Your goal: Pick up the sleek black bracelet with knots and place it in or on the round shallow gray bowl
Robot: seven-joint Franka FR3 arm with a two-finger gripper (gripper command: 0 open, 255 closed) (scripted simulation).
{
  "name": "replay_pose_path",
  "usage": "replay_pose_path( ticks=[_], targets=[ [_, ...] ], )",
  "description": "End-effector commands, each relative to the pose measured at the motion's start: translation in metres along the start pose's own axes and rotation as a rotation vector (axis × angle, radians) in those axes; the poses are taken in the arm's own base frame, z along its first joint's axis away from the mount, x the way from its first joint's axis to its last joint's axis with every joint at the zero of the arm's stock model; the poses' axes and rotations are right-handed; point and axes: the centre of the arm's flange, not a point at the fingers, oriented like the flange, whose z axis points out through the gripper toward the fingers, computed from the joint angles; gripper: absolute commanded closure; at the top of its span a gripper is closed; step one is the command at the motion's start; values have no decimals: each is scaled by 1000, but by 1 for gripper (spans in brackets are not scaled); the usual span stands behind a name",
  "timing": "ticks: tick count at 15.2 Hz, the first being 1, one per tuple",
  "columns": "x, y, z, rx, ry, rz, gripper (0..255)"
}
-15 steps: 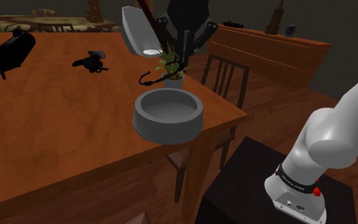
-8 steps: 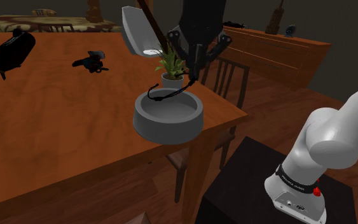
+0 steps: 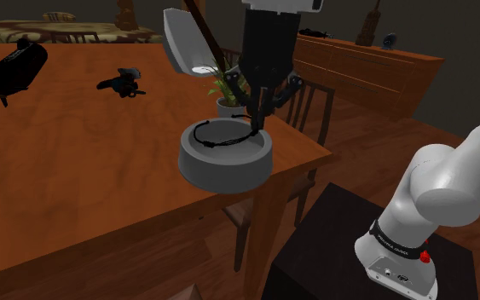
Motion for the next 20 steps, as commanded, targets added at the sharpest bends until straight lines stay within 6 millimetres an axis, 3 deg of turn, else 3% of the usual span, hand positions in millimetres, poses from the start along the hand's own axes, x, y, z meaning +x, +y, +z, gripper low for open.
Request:
replay_pose_path(
  ticks=[1, 10, 11, 16, 20],
  targets=[
    [1, 0, 11, 0, 0, 0, 255],
    [1, 0, 16, 0, 0, 0, 255],
    [1, 0, 16, 0, 0, 0, 0],
    [1, 0, 16, 0, 0, 0, 0],
    [1, 0, -34, 0, 0, 0, 0]
  ],
)
